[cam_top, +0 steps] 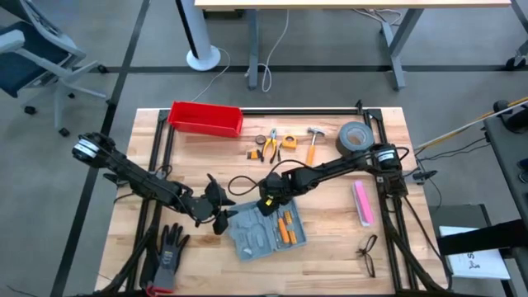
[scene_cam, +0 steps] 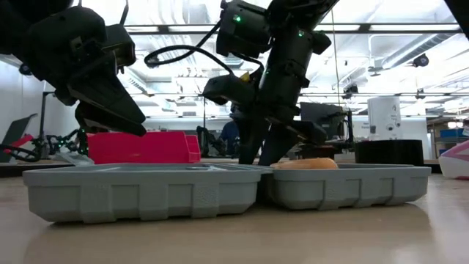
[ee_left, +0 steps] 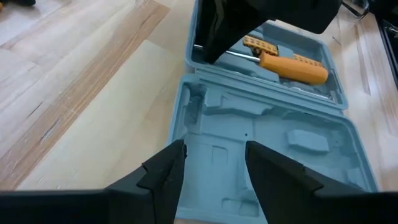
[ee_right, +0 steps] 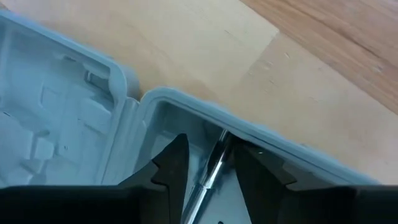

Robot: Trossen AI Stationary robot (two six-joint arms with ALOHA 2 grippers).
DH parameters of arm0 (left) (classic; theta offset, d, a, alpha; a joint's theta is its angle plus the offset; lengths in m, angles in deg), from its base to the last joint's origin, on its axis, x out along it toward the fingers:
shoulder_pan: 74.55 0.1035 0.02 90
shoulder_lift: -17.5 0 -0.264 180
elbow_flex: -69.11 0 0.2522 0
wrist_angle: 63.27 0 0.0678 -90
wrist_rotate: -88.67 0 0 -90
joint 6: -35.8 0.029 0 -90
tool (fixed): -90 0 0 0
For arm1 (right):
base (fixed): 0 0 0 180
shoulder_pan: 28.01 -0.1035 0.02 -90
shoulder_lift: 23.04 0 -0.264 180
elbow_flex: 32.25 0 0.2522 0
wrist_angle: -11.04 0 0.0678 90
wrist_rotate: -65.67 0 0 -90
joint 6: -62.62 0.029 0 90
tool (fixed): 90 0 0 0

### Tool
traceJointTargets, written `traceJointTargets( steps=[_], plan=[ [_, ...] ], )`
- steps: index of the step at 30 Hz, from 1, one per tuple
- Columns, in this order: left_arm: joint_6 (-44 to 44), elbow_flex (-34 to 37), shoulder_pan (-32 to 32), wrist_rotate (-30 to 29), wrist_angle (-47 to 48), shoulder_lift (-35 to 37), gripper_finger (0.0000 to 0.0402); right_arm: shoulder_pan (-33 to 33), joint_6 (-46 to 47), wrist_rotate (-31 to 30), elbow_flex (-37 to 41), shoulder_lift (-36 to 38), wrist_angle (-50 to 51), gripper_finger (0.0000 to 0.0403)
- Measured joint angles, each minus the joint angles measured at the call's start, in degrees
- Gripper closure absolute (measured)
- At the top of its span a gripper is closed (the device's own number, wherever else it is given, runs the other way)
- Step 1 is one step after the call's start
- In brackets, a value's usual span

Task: Prefit tool cases
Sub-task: Remove the screwdriver bit holder handle from the gray toolbox

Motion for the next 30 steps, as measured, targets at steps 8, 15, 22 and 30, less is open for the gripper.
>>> traceJointTargets(
  steps=[8, 15, 22, 30],
  plan=[
    [0.11, 0.0, 0.0, 0.03, -0.02, 0.01, 0.0219, 0.0, -1.84, 0.42, 0.02, -0.04, 0.32, 0.0335],
    [0.11, 0.0, 0.0, 0.1, 0.0, 0.01, 0.0214, -0.02, -4.72, 0.55, 0.0, -0.07, 0.37, 0.0398],
    [0.13, 0.02, 0.0, 1.12, 0.0, 0.01, 0.0224, -0.39, -5.36, 0.4, -0.46, 0.35, 1.97, 0.0403],
    [-0.01, 0.04, 0.0, 1.11, 0.01, 0.02, 0.0227, -1.75, -7.54, -0.05, -5.29, 1.36, 7.85, 0.0402]
  ],
)
